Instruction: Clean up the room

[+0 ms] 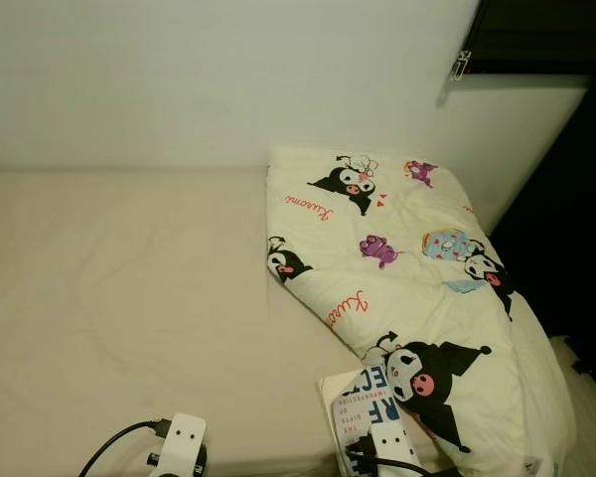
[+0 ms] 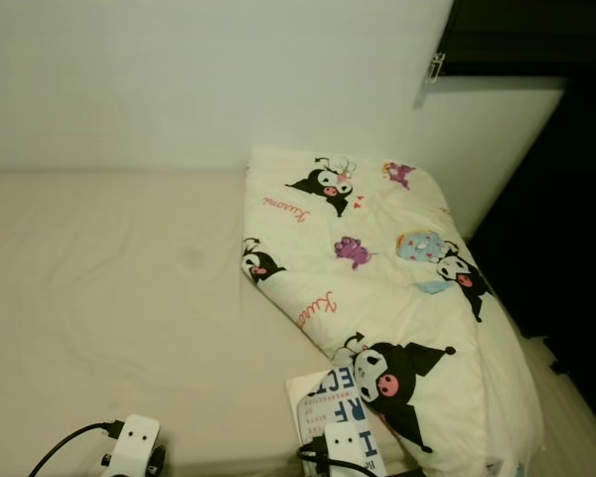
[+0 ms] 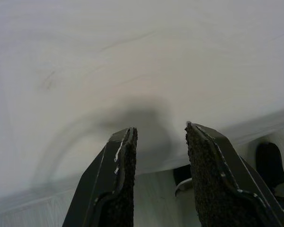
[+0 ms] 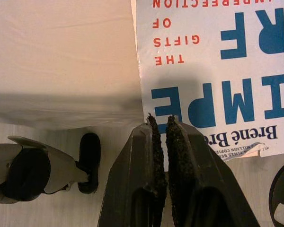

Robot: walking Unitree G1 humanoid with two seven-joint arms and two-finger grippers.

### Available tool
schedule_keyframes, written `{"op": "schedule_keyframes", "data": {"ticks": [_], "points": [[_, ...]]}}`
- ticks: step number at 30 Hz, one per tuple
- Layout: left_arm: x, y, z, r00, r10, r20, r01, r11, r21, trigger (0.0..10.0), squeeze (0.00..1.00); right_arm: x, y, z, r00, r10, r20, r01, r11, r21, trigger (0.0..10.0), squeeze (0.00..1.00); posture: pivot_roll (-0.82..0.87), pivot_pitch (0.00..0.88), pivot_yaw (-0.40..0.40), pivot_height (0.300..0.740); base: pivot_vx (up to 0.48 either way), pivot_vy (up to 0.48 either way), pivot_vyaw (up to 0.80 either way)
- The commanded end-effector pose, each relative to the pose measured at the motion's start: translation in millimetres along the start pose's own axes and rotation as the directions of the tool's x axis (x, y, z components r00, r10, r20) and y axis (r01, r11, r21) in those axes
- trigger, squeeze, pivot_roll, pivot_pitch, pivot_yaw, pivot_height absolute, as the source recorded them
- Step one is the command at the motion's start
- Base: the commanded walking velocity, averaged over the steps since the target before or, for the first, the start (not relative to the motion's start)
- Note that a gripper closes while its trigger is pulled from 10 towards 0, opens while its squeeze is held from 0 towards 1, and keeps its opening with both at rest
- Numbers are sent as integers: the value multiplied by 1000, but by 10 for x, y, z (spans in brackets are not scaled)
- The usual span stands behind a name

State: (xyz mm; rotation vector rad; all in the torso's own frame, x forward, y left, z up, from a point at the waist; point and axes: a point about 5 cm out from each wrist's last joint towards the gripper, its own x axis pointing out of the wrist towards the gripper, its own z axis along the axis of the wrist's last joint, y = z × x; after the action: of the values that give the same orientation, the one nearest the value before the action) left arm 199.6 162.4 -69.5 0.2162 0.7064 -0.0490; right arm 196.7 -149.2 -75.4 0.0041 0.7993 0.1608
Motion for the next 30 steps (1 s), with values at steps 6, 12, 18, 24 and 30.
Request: {"op": "schedule_keyframes", "data": {"ticks": [6,12,18,24,30], "points": [[-24,-20,-83,999,-6,-37,7,1000,10,10000,0,-17,-5,-55,1000,0,-16,0,1000,8,10000,0,58,0,42,740,0,0,-667],[-25,-23,-85,999,-6,-37,6,1000,5,10000,0,-18,-14,-54,1000,-6,-16,6,1000,-2,10000,0,58,0,40,740,0,0,-267],[-24,-23,-83,999,-6,-37,6,1000,3,10000,0,-16,30,-59,999,34,-21,-35,998,-55,10000,0,58,0,40,740,0,0,0],[-23,-23,-80,999,-5,-36,5,1000,3,10000,0,-16,66,-76,999,46,-29,-48,996,-72,10000,0,60,0,39,740,0,0,667],[-24,-17,-80,999,-3,-35,3,1000,3,10000,0,-20,20,-83,999,16,-36,-17,999,-42,10000,0,61,0,40,740,0,0,0]]}}
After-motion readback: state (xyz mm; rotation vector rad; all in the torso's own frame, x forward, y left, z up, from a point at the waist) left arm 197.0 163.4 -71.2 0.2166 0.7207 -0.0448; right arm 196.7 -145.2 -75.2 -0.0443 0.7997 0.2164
